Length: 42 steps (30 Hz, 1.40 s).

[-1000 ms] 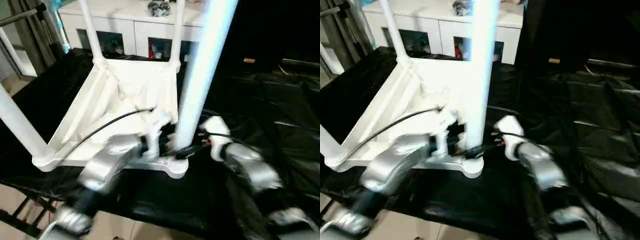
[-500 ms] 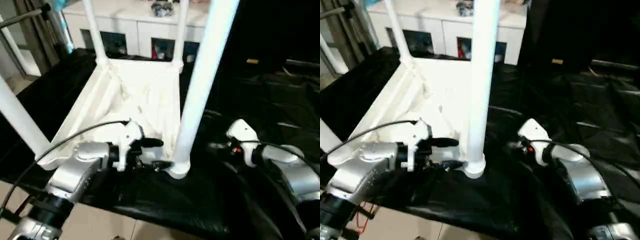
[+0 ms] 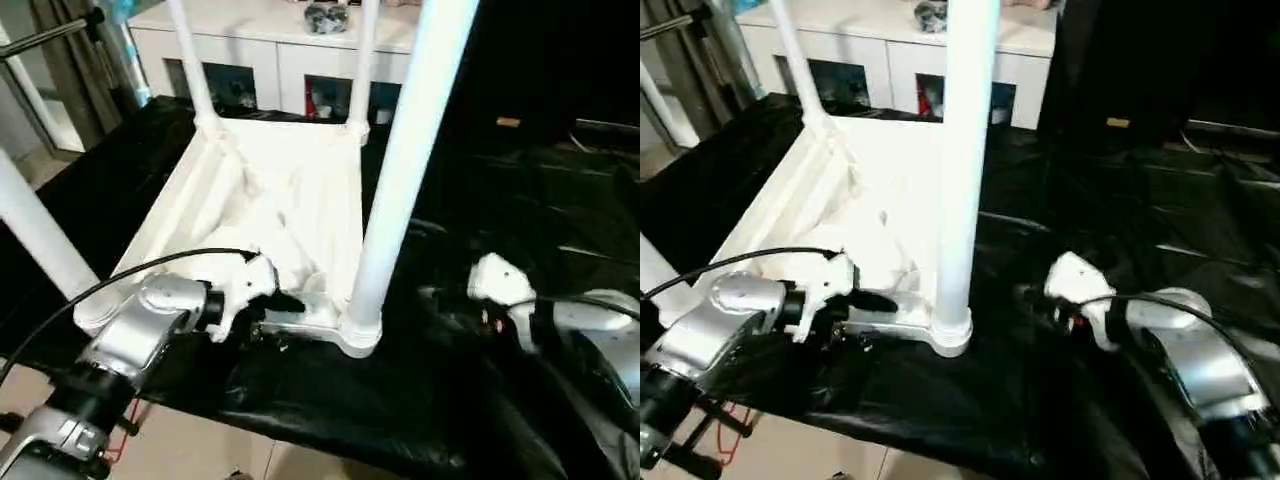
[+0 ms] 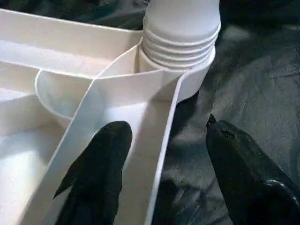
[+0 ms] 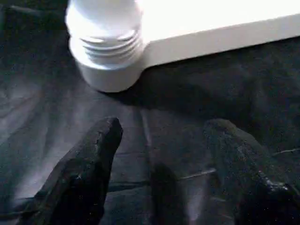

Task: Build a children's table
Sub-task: Rotate table base, then rotate leg to tighten

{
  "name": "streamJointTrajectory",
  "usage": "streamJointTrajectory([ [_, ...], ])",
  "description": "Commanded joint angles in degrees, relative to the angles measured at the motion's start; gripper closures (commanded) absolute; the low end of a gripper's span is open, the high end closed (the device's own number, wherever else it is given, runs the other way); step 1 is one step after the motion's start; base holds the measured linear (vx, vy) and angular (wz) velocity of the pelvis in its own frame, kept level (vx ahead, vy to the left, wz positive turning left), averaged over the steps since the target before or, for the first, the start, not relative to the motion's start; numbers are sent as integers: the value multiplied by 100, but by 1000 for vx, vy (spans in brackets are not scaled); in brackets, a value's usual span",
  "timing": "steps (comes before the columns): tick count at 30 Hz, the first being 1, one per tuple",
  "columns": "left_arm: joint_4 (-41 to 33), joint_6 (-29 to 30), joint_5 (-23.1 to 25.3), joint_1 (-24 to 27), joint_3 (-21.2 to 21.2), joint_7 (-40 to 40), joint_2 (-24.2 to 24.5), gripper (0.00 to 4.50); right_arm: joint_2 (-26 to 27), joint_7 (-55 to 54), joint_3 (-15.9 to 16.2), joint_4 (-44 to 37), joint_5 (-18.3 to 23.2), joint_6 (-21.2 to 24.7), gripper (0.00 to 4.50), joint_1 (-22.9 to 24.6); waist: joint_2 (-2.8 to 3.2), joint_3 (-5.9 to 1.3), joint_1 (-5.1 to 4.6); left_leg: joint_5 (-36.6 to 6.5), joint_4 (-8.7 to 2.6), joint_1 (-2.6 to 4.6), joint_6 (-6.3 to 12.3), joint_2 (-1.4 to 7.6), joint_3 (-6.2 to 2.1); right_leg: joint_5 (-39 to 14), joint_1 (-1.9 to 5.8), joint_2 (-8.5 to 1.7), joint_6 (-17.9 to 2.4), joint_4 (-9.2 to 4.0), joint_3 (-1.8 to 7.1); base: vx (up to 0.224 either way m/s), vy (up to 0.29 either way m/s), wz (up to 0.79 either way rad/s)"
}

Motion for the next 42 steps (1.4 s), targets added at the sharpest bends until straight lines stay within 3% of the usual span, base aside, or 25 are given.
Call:
streamJointTrajectory([
  [1, 170, -199, 159, -153, -53, -58, 61, 188, -98, 83, -5, -240, 87, 82, 127, 52, 8, -333, 19, -1330, -383, 46, 222, 46, 23, -808, 300, -217, -1363, -456, 175, 0, 0, 0],
  [9, 628, -520, 318, -366, -80, -203, -68, 232, -91, 199, 73, -491, 175, 209, 127, 83, 37, -352, 38, -1333, -388, 45, 165, 58, 10, -793, 306, -235, -1355, -443, 174, 0, 0, 0],
  [10, 717, -567, 334, -415, -93, -267, -90, 244, -91, 204, 83, -500, 176, 210, 127, 75, 78, -351, 41, -1342, -387, 48, 161, 55, 7, -764, 300, -232, -1380, -440, 172, 0, 0, 0],
  [11, 717, -567, 334, -415, -93, -267, -90, 269, -91, 204, 83, -500, 176, 210, 127, 75, 50, -352, 36, -1346, -385, 45, 163, 55, 11, -714, 306, -229, -1400, -444, 172, 0, 0, 0],
  [13, 908, -628, 351, -503, -99, -399, -146, 270, -99, 198, 96, -531, 176, 226, 127, 83, 58, -351, 37, -1345, -384, 46, 169, 49, 15, -697, 306, -226, -1412, -446, 171, 0, 0, 0],
  [18, 1366, -773, 480, -724, -120, -574, -263, 320, -82, 178, 127, -648, 142, 260, 127, 122, 122, -362, 51, -1319, -369, 44, 185, 37, 13, -661, 327, -231, -1450, -446, 169, 0, 0, 0],
  [23, 1629, -891, 664, -764, -239, -638, -255, 368, -69, 184, 165, -686, 127, 245, 127, 145, 142, -357, 36, -1330, -376, 34, 189, 45, 7, -720, 328, -237, -1434, -457, 168, 0, 0, 0],
  [30, 1847, -998, 767, -748, -202, -717, -285, 425, -18, 302, 175, -752, 352, 599, 90, 104, 116, -351, 47, -1318, -381, 30, 212, 50, 9, -897, 324, -245, -1408, -464, 170, 0, 0, 0],
  [34, 1677, -666, 477, -673, 19, -665, -382, 438, 63, 264, 196, -741, 374, 564, 65, 65, 116, -355, 32, -1268, -382, 30, 202, 59, 14, -859, 318, -251, -1419, -451, 176, 0, 0, 0],
  [35, 1437, -302, 265, -610, 144, -622, -448, 445, 171, 173, 173, -687, 369, 468, 56, 40, 67, -352, 32, -1233, -382, 25, 226, 57, 17, -851, 317, -250, -1424, -446, 172, 0, 0, 0],
  [36, 1214, -50, 156, -545, 201, -534, -501, 448, 288, 41, 151, -605, 329, 346, 50, 3, 56, -354, 28, -1199, -384, 21, 227, 63, 17, -832, 321, -264, -1439, -433, 175, 0, 0, 0],
  [38, 932, 146, 108, -419, 182, -384, -604, 450, 479, -164, 117, -455, 296, 256, 20, -89, 55, -364, -3, -1032, -367, 2, 266, 55, 19, -729, 318, -265, -1465, -422, 172, 0, 0, 0],
  [42, 643, 276, 130, -231, 80, -172, -856, 450, 772, -264, 58, -312, 496, 381, 20, -249, 57, -348, -22, -1059, -369, 3, 312, 44, 27, -880, 312, -246, -1414, -458, 173, 0, 0, 0],
])
